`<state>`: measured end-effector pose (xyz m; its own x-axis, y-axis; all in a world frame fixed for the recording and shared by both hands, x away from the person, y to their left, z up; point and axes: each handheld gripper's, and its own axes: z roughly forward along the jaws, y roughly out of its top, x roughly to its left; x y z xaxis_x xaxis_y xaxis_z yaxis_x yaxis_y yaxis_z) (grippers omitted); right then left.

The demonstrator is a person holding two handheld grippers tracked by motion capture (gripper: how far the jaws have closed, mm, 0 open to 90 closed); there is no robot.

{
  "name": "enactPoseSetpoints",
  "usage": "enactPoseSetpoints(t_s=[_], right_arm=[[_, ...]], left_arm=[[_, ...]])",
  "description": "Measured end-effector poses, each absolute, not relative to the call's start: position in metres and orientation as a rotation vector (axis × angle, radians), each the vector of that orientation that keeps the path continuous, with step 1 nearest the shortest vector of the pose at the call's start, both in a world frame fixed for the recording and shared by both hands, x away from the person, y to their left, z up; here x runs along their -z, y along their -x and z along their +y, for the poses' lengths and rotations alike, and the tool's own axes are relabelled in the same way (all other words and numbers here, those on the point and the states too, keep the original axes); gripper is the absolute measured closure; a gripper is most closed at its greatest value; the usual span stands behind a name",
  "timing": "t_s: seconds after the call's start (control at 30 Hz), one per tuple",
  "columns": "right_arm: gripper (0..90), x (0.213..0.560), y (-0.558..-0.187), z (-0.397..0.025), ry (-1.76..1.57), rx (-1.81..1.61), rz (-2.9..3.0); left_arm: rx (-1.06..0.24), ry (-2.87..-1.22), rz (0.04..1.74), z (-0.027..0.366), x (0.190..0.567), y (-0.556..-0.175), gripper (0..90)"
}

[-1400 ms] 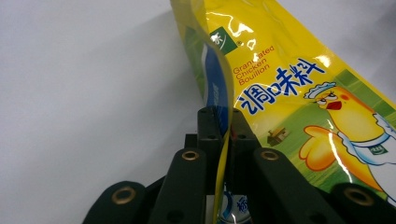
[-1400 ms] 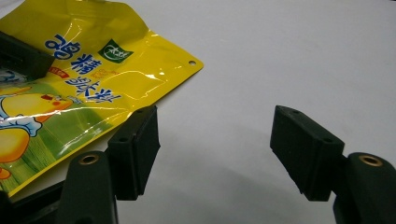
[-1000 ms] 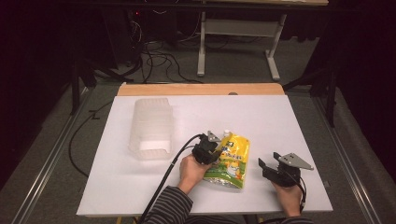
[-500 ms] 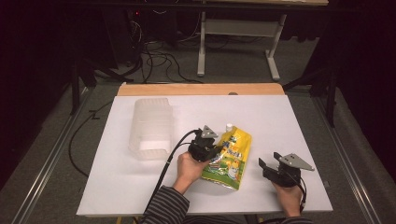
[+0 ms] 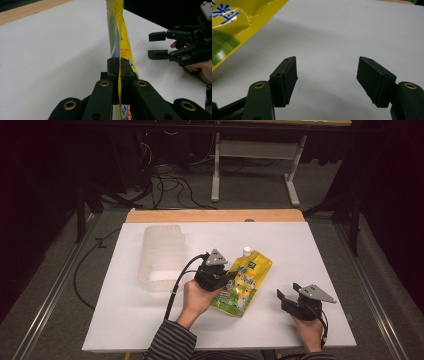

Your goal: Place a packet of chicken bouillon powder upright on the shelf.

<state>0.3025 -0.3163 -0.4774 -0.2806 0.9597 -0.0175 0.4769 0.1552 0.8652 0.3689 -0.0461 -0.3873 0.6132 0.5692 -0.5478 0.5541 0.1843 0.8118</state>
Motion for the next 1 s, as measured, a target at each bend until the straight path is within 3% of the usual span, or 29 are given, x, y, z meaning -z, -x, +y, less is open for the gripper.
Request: enactPoseSetpoints(t_s=[1.0], right_arm=[[33.1, 0.477, -0.302, -0.316, -1.366, -1.048, 1.836]], left_arm=[[-0.06, -1.376, 0.97, -0.004, 0.345, -0.364, 90.0]])
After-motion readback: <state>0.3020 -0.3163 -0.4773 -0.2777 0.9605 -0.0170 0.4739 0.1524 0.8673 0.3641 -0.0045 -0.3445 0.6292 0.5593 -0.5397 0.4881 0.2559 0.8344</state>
